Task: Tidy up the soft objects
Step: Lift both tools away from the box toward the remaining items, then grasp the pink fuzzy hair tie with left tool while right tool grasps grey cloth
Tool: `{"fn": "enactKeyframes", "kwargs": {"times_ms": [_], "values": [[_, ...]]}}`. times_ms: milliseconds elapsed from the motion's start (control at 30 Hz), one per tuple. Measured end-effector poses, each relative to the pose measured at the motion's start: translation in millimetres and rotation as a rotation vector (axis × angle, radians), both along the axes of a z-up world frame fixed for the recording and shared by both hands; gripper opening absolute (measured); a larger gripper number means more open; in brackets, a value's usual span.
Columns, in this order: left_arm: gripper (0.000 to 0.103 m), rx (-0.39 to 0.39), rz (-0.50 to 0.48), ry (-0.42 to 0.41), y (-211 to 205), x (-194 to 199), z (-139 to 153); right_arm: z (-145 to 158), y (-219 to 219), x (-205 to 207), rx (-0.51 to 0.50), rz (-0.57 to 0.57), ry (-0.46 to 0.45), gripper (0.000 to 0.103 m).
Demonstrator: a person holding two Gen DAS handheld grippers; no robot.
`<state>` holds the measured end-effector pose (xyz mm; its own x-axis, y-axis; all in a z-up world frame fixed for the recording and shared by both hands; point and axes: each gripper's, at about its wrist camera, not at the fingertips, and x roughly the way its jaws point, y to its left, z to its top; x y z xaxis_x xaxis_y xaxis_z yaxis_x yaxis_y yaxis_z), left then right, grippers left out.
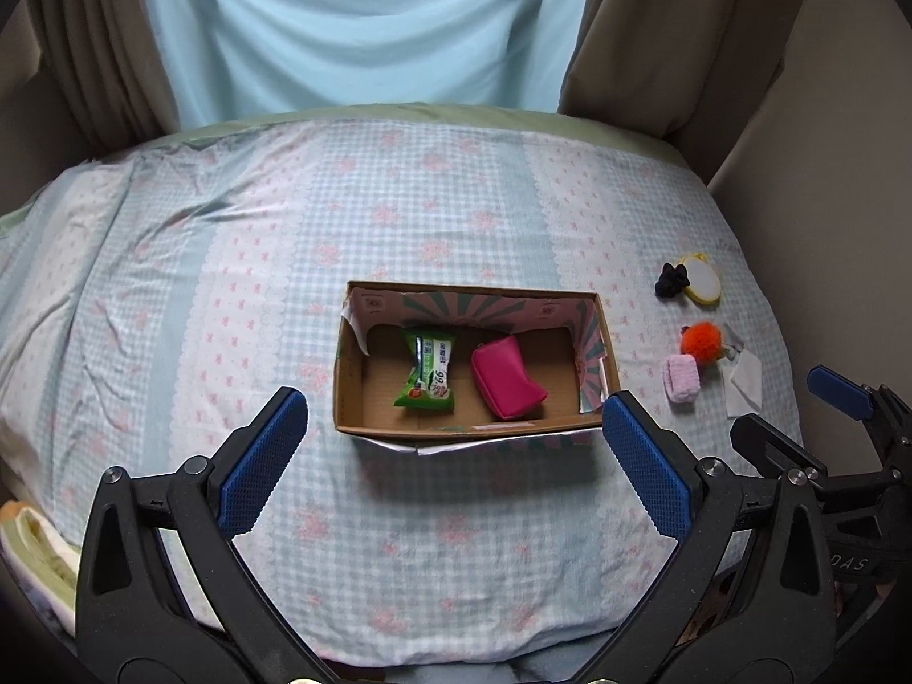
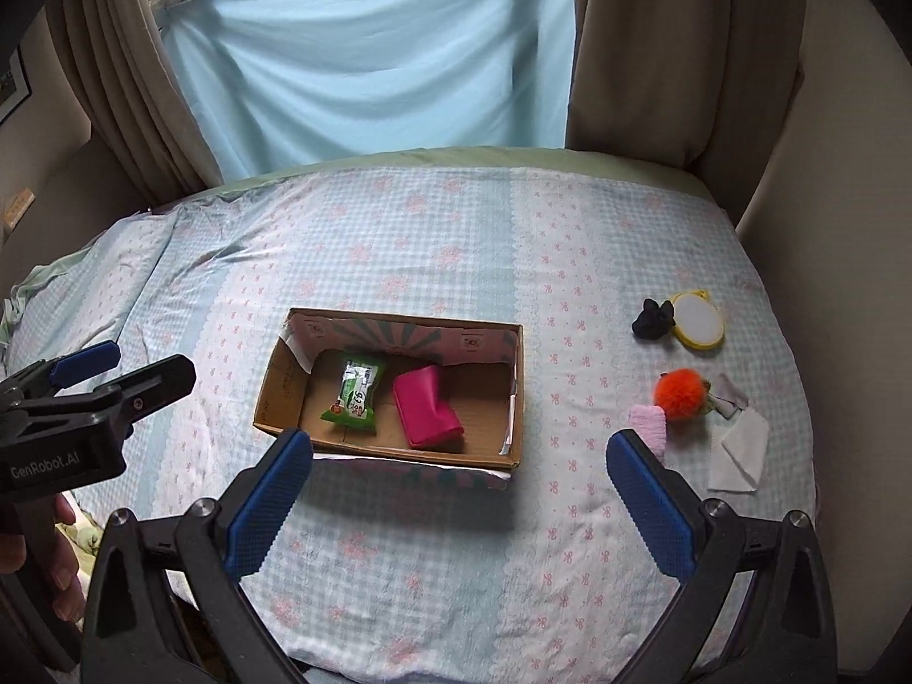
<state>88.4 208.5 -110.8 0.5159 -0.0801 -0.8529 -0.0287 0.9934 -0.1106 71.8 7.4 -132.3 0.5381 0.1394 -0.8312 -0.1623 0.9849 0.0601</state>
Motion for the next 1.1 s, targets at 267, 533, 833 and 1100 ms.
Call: {"fn": "enactKeyframes", "kwargs": {"times_ms": [267, 533, 833, 1100], "values": [[0.103, -0.019, -0.046, -0.018, -57, -1, 8, 14, -82, -12, 0.024, -0.094, -0.061, 0.103], [0.103, -0.025, -0.005, -0.021, -145, 6, -3, 2, -198, 6, 0.029, -0.058, -0.1, 0.103], [0.103, -0.079, 0.059, 0.025, -250, 27, -60, -54, -307, 66, -0.016, 0.051, -0.118, 0.103], [0.103, -0.082, 0.028, 0.088, -320, 57, -139, -132, -346, 119, -0.026, 0.139, -0.059, 0.103]]}}
